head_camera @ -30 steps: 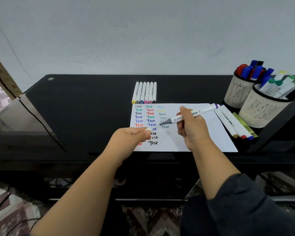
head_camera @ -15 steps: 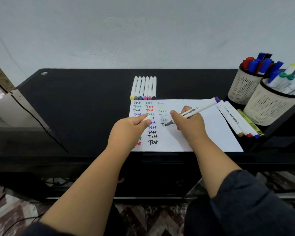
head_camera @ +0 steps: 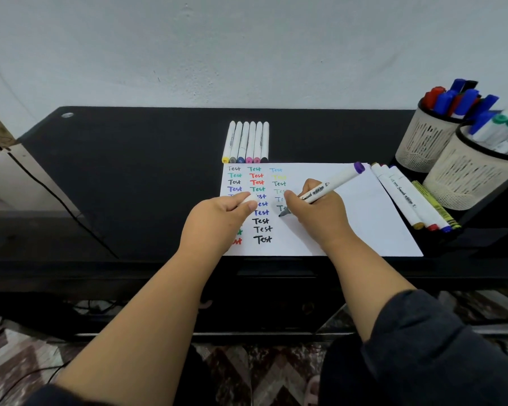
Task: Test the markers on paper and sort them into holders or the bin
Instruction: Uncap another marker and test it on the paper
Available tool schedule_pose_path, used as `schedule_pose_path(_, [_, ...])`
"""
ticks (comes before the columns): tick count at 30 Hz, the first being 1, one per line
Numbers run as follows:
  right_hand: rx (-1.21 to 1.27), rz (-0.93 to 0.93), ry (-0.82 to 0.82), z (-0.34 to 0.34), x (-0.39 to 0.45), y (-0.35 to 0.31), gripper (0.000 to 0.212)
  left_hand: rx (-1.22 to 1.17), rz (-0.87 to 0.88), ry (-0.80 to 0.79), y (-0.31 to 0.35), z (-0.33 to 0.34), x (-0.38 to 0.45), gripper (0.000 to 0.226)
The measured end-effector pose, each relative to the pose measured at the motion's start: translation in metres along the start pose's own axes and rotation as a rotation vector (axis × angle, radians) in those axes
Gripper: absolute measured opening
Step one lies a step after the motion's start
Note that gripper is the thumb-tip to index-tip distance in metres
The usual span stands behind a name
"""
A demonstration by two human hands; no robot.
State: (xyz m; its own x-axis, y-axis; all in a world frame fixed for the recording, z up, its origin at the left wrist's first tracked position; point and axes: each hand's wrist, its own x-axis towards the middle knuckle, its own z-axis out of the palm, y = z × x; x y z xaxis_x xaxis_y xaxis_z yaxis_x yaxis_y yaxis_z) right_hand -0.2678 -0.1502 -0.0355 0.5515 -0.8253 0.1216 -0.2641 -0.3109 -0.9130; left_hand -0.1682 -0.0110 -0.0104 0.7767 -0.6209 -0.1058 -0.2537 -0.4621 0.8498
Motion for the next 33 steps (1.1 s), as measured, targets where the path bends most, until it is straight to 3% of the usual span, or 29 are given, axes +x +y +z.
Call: schedule_pose_path(33, [0.002, 0.005, 0.073, -0.0048, -0.0042, -0.004, 0.04, -0.014, 0.0, -0.021, -0.003, 0.0042, -0.0025, 0.033])
